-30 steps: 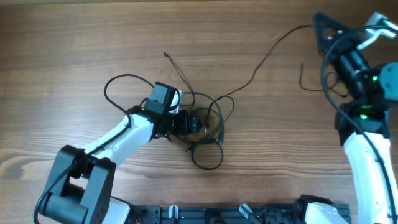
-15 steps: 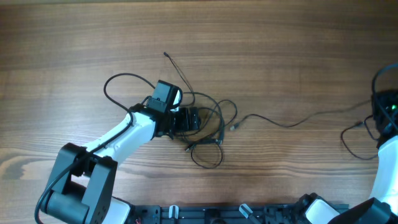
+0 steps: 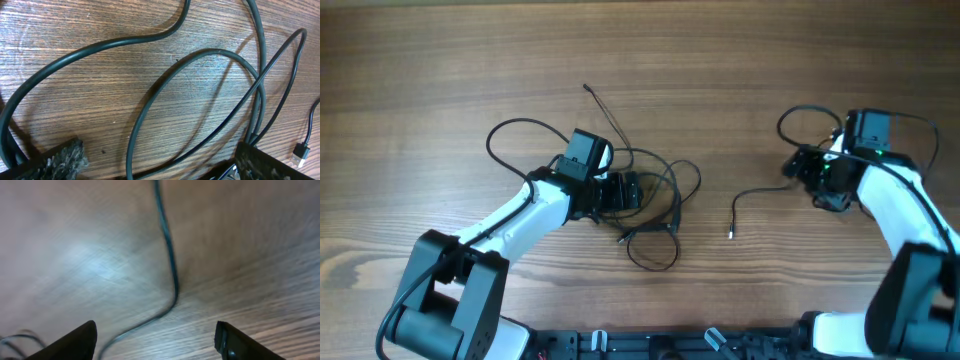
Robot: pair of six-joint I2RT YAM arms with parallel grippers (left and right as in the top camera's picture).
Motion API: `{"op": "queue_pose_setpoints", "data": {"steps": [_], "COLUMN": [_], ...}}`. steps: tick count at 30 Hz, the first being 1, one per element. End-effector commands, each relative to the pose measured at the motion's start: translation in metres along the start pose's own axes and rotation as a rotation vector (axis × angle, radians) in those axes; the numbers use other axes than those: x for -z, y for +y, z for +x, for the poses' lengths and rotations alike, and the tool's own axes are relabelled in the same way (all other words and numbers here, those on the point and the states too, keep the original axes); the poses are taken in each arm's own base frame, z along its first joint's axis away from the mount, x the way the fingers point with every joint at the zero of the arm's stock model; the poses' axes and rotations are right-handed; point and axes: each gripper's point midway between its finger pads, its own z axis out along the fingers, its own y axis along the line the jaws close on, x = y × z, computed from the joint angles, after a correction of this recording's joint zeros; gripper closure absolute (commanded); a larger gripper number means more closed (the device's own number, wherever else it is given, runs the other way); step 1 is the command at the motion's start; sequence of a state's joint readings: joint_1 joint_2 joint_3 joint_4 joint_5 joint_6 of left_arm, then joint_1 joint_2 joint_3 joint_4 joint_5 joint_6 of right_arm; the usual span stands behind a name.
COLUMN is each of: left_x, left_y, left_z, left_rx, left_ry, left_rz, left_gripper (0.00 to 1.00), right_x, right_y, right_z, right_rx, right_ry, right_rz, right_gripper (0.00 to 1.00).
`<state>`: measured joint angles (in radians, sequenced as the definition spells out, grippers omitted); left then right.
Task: Untangle cables
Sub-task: 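Drag the cable to the right side with the right gripper and release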
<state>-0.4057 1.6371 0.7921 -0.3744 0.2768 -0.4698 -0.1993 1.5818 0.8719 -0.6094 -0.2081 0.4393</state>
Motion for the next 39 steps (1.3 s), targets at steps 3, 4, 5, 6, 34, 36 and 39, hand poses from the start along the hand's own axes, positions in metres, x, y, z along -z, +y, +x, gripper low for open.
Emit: {"op": "queue_pose_setpoints", "data": {"steps": [3, 4, 5, 6, 34, 36, 39], "left_x": [-0.023, -0.023, -0.023, -0.023, -0.024, -0.024, -0.024], "left_y": [0.055, 0.055, 0.055, 0.055, 0.053, 0.053, 0.053], "left_z": [0.036, 0.036, 0.036, 0.035, 0.032, 0.032, 0.032], "left_rx": [0.063, 0.062, 0.062, 0.062, 0.060, 0.060, 0.060], "left_ry": [0.099, 0.098, 0.096, 0.095, 0.081, 0.081, 0.081], "left_rz": [-0.191, -0.191, -0.190, -0.189, -0.180, -0.180, -0.181], "left_gripper": [0.00, 0.00, 0.00, 0.00, 0.00, 0.00, 0.00], "right_x": [-0.030, -0.033, -0.036, -0.038, 0.182, 0.196, 0.198], "right_y": [-0.020, -0.022, -0.023, -0.023, -0.011, -0.037, -0.056], "right_z": [0.008, 0.006, 0.006, 0.006, -0.151, -0.162, -0.177], "right_rx": [0.015, 0.016, 0.015, 0.013, 0.145, -0.018, -0.143], "right_ry": [0.059, 0.055, 0.057, 0.058, -0.393, -0.471, -0.501], "right_rz": [0.100, 0.111, 0.113, 0.114, 0.546, 0.600, 0.498], "right_gripper": [0.32, 0.37, 0.41, 0.43, 0.96, 0.96, 0.96]}}
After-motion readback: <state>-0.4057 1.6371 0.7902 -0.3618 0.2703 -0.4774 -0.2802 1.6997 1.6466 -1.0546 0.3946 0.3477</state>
